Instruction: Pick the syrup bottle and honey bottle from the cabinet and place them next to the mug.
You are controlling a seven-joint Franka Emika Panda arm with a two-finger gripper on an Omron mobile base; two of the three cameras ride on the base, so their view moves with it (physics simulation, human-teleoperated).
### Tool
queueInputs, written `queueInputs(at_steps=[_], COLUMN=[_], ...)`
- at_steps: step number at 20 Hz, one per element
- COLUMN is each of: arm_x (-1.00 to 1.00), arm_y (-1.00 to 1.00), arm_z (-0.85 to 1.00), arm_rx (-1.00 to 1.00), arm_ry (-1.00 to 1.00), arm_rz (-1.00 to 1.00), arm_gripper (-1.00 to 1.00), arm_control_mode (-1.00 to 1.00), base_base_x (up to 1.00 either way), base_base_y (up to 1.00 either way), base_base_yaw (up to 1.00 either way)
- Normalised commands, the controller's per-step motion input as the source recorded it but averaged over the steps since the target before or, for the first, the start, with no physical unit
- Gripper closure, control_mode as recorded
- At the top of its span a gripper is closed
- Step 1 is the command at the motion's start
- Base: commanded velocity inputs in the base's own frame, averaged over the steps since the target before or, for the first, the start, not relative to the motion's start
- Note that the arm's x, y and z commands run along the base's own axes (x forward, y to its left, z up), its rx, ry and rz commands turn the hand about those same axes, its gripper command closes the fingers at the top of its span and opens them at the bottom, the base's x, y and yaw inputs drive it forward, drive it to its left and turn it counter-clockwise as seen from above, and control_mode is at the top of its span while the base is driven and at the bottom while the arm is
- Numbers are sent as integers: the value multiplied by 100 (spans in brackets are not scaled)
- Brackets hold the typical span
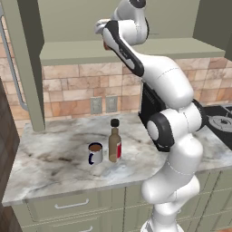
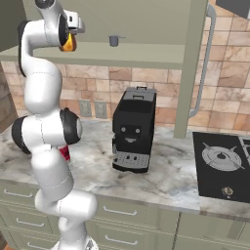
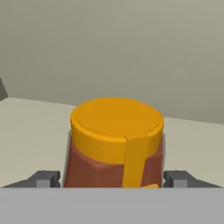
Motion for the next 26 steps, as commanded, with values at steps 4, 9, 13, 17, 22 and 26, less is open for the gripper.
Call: queueInputs(at_steps=[4,9,13,17,22,26], arm_x=[-27,-43,-58,-55,-60,-68], arm_y=[0,0,0,0,0,0], arm_z=[0,0,0,0,0,0], arm_rx=[0,1,2,3,3,3], arm_ry=[0,0,-2,-11,-9,-2], arm_rz=[0,0,0,0,0,0], arm_gripper=[100,100,100,100,100,100], arm_control_mode=[-100,-100,-100,-100,-100,-100], base_base_x=[0,0,0,0,0,0], base_base_y=[0,0,0,0,0,0], base_base_yaw=[0,0,0,0,0,0])
